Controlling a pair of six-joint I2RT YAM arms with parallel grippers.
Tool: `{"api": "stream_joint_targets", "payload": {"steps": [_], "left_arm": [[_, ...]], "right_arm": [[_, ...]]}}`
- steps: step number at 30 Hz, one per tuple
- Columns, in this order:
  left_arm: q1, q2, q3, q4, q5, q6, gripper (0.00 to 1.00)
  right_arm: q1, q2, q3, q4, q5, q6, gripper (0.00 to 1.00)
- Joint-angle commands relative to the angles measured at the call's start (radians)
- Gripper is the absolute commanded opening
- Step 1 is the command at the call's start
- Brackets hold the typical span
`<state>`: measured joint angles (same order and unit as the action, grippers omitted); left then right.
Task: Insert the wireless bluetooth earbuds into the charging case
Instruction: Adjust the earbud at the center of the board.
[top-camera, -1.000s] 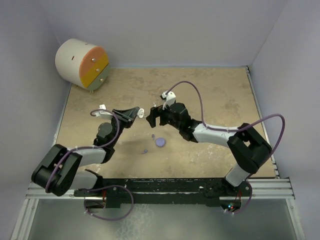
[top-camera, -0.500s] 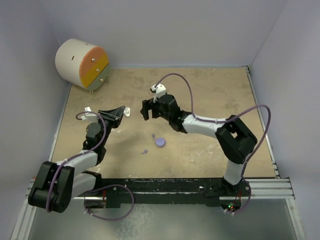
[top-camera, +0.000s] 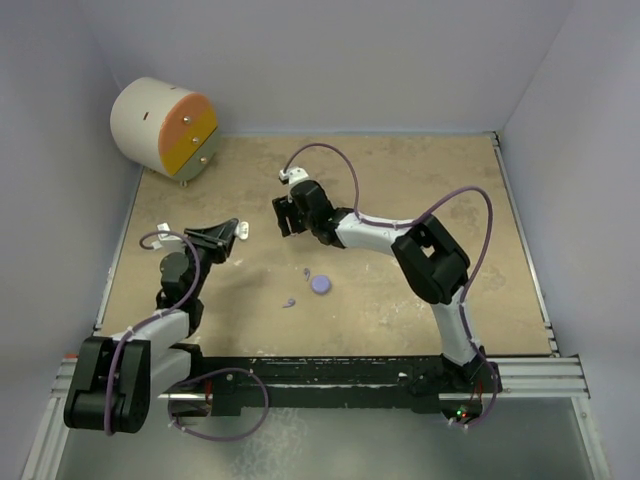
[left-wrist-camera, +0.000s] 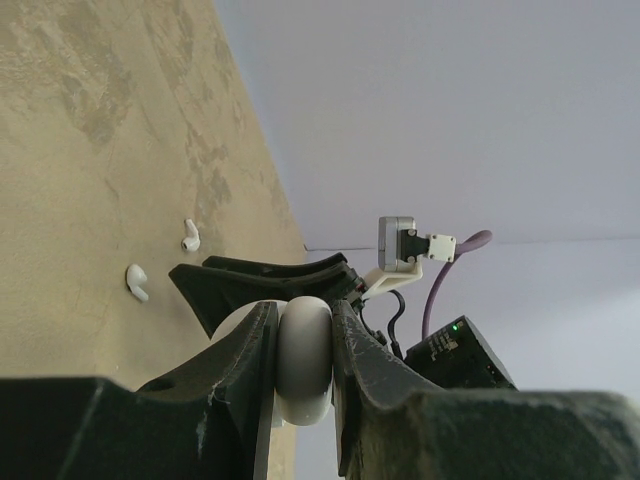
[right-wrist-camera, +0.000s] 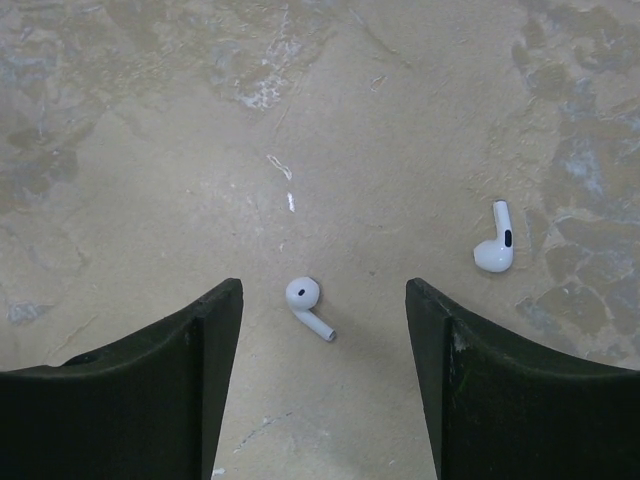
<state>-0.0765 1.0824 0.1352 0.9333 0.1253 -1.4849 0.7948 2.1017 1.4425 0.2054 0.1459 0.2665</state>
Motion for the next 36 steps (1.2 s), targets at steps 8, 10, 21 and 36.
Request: {"api": "stream_joint_targets", "payload": {"steps": [8, 10, 21, 36], "left_arm": [[0.057, 0.006, -0.023, 0.071, 0.071, -0.035, 0.0], [0.06, 0.008, -0.025, 0.074, 0.075, -0.034, 0.0], [0.075, 0.02, -0.031, 0.084, 0.086, -0.035, 0.0], [0.084, 0.031, -0.039, 0.1, 0.094, -0.039, 0.0]], "right_arm": [[0.02, 0.042, 0.102, -0.082, 0.001, -0.038, 0.63], [0.024, 0.051, 0.105, -0.087, 0.0, -0.039, 0.62], [0.041, 0.075, 0.114, -0.097, 0.016, -0.036, 0.58], [0.05, 0.117, 0.151, -0.115, 0.03, -0.03, 0.5]]}}
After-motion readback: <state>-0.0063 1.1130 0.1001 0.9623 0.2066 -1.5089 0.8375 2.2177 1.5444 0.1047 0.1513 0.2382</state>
